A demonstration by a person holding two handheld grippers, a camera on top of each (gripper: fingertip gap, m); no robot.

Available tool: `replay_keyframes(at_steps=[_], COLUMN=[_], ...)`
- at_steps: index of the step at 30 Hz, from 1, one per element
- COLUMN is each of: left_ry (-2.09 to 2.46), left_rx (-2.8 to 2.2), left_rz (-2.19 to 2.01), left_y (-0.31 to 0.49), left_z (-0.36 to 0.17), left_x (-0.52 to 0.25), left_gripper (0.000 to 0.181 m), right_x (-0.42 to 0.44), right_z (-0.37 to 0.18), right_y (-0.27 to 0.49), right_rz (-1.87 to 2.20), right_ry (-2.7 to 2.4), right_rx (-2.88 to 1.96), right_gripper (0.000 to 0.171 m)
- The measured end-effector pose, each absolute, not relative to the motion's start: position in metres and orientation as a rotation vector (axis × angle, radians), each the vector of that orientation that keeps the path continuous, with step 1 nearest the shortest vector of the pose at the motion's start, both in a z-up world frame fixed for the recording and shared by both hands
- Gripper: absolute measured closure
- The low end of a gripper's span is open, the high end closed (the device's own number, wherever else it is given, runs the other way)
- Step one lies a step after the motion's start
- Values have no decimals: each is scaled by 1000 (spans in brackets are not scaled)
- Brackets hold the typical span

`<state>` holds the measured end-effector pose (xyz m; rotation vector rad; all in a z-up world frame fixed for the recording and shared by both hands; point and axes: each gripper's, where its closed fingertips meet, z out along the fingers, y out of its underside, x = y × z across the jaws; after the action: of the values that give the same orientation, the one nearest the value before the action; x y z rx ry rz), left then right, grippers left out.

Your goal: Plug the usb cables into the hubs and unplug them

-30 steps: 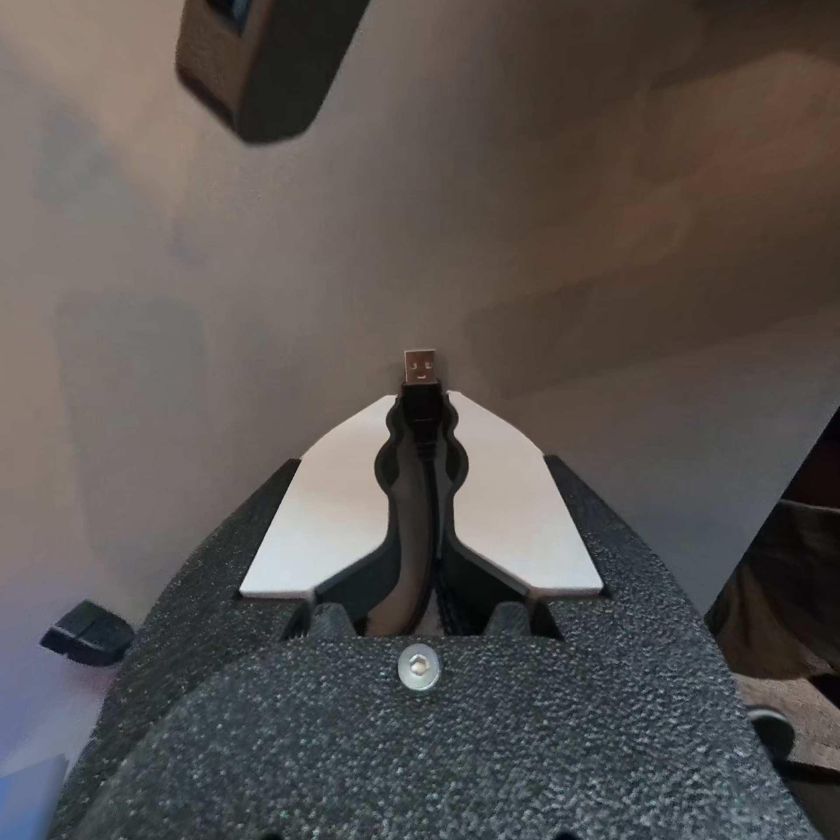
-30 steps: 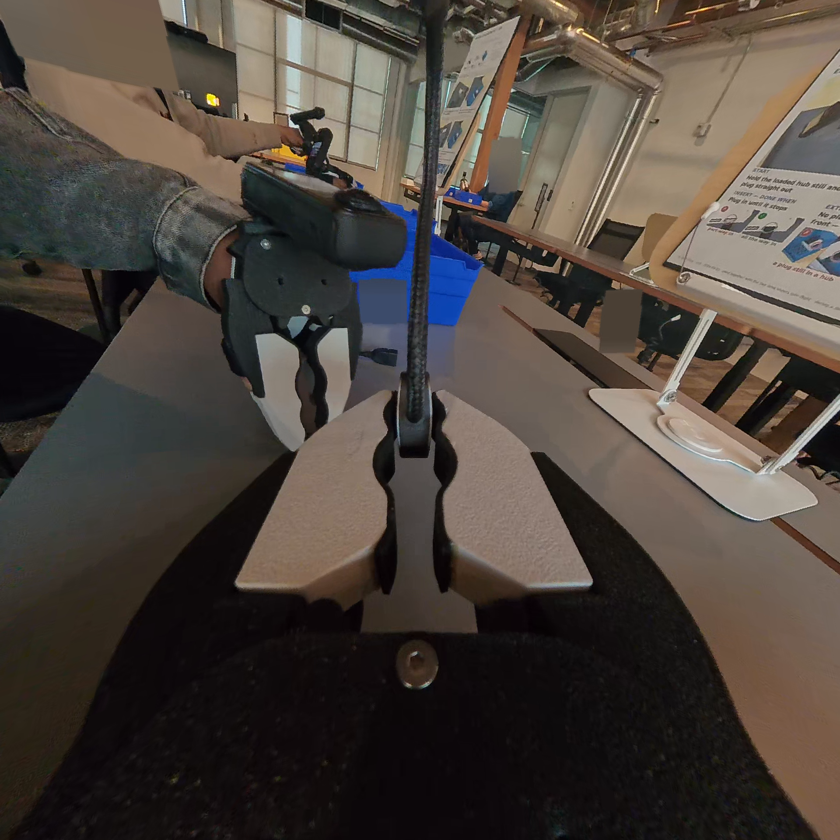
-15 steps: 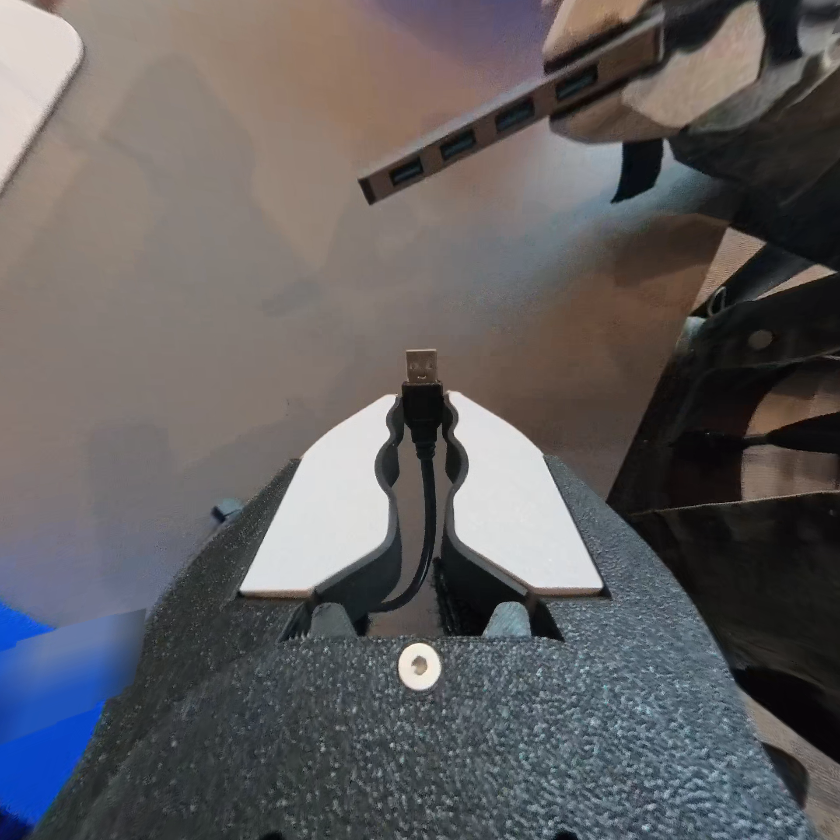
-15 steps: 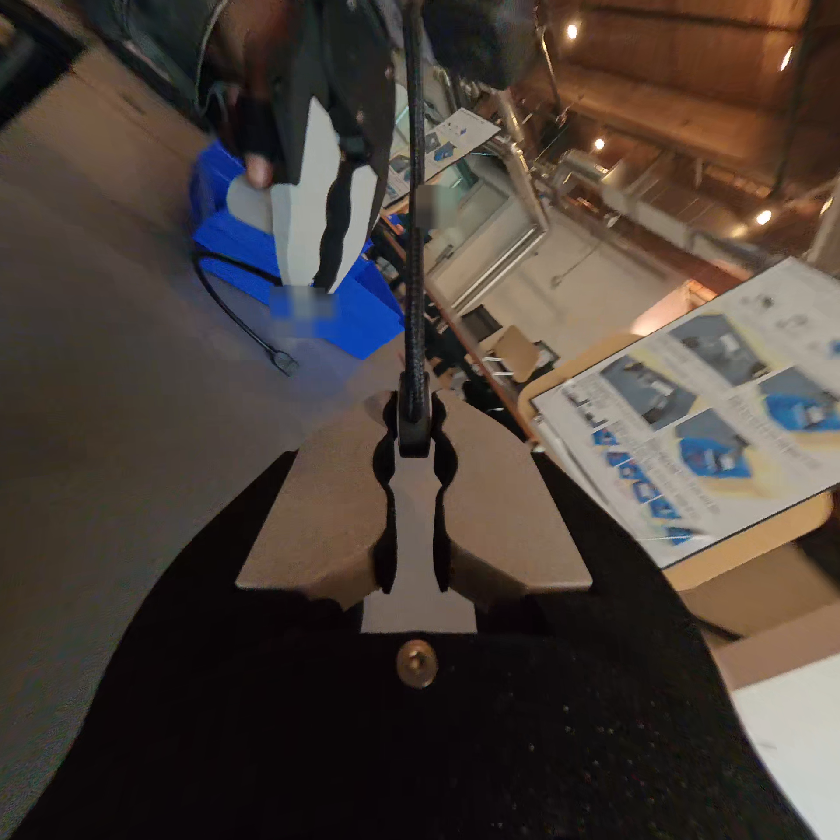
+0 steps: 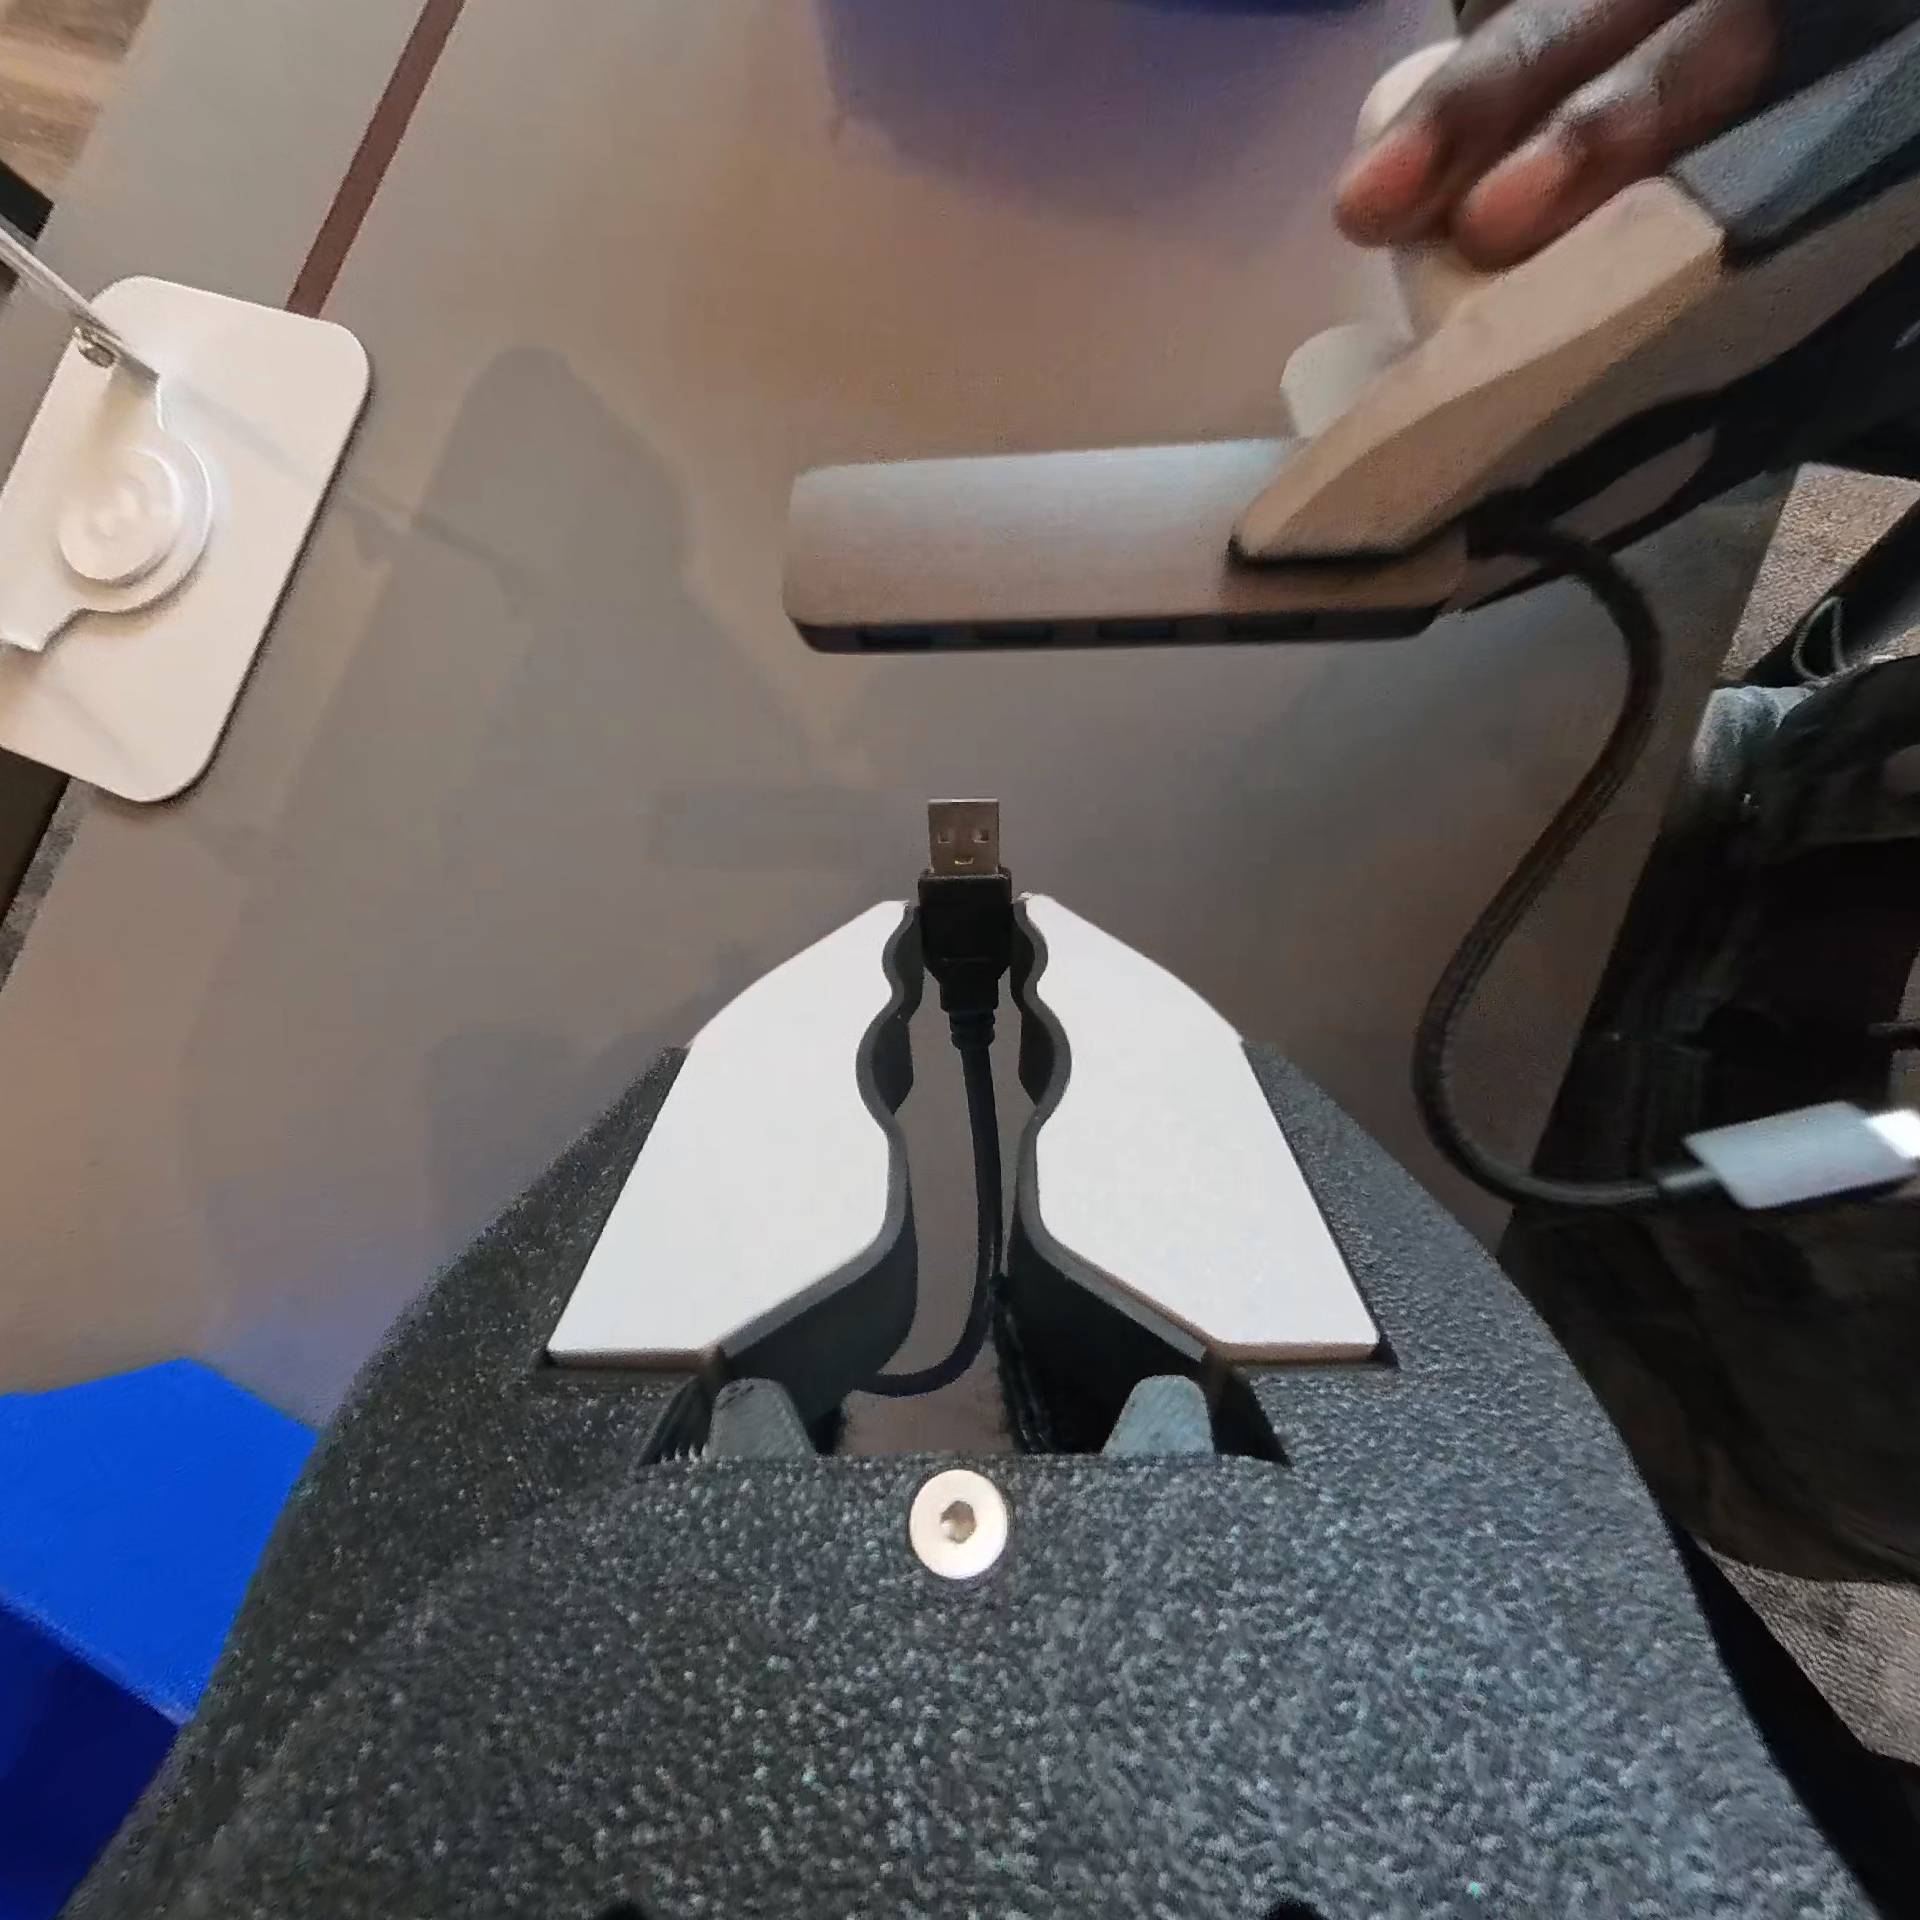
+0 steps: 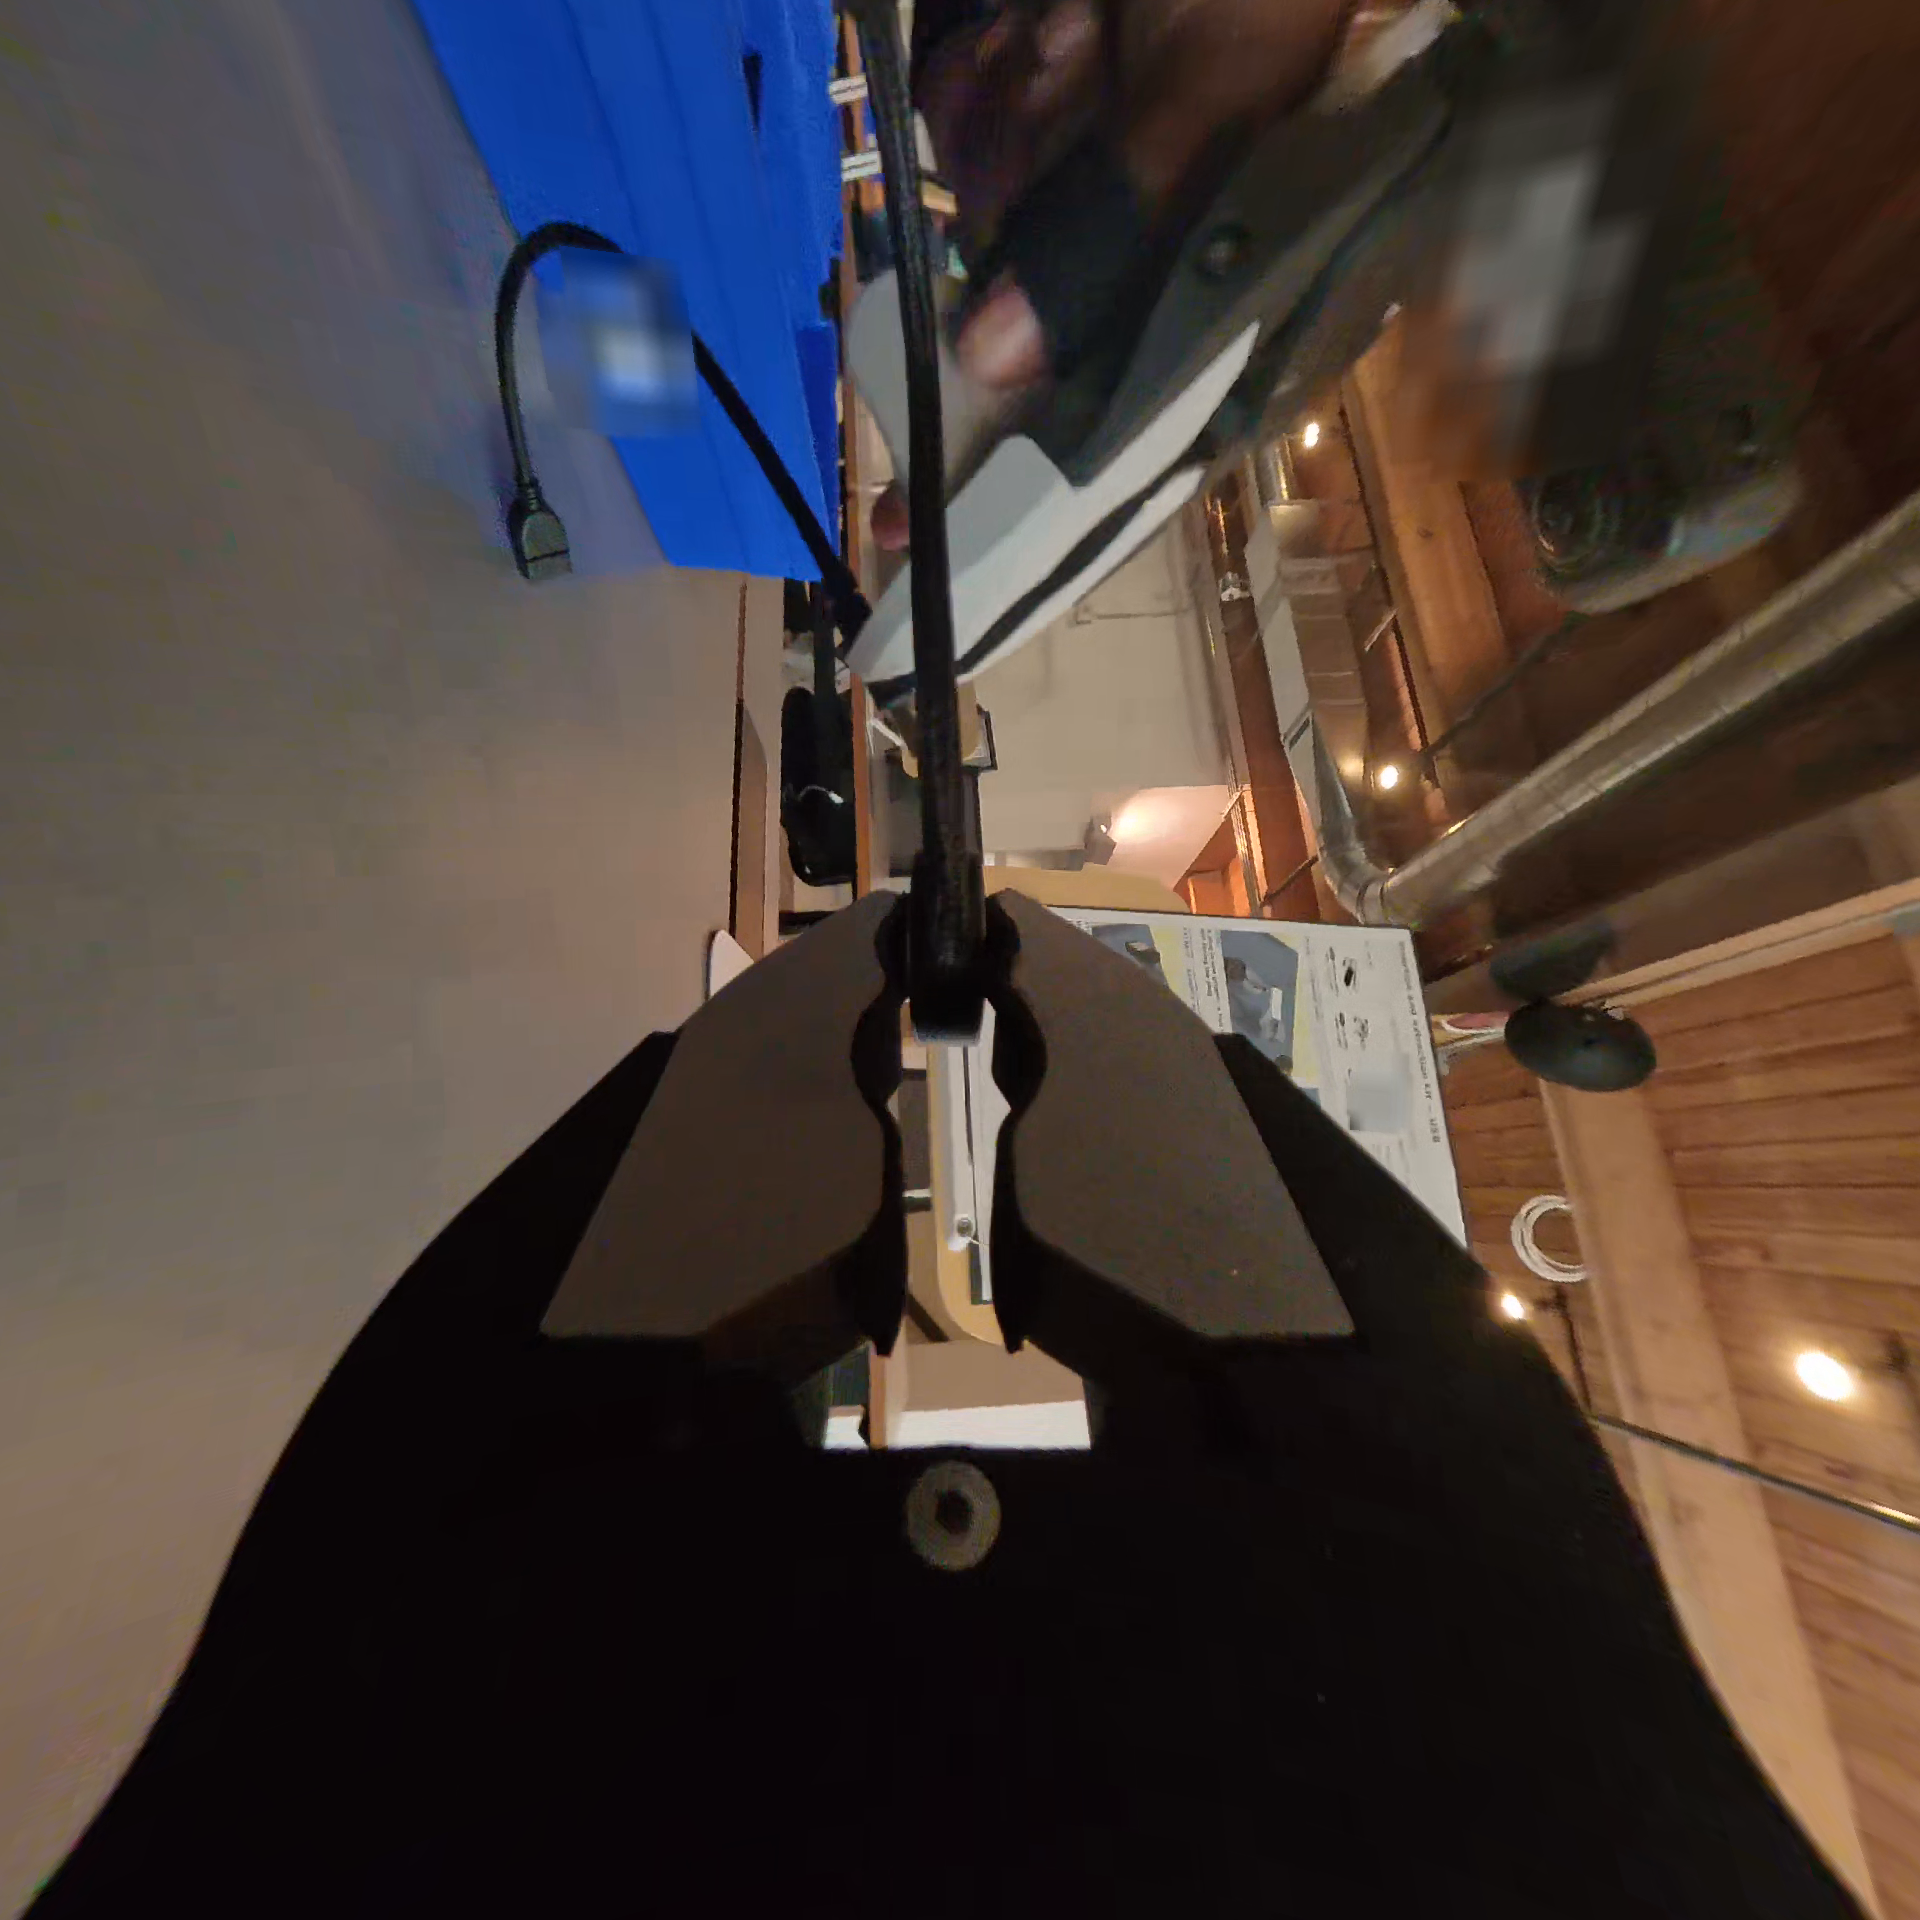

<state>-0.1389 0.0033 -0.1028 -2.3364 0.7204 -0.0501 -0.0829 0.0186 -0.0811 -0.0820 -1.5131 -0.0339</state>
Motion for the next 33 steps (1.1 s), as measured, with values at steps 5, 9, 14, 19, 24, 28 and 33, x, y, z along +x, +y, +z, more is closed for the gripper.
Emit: replay_keyframes(at_steps=[5,9,14,19,24,28,33], left_ry=[740,781,842,864,894,886,868], left_rx=[-2392,-2491,-2493,-2342,-2195,-2120,-2192], left_rz=[-61,-171,-247,-342,-382,-401,-369], left_y=[6,3,2,2,-4,-8,-11], left_z=[-110,-104,-85,-68,-59,-49,-57], left_x=[-143,-139,-129,-114,-110,-108,-114], left_gripper=[165,165,165,165,165,165,165], right_x=[-86,-81,-72,-67,-67,-69,-68], right_z=[-82,-70,-52,-43,-39,-40,-42], right_y=[16,22,33,16,7,-1,4], right_rz=[5,461,655,586,298,223,223], right_ry=[-1491,-1415,-1341,-1372,-1422,-1434,-1424], right_rx=[-97,-322,-400,-312,-187,-133,-140], right_gripper=[160,160,160,160,160,160,160])
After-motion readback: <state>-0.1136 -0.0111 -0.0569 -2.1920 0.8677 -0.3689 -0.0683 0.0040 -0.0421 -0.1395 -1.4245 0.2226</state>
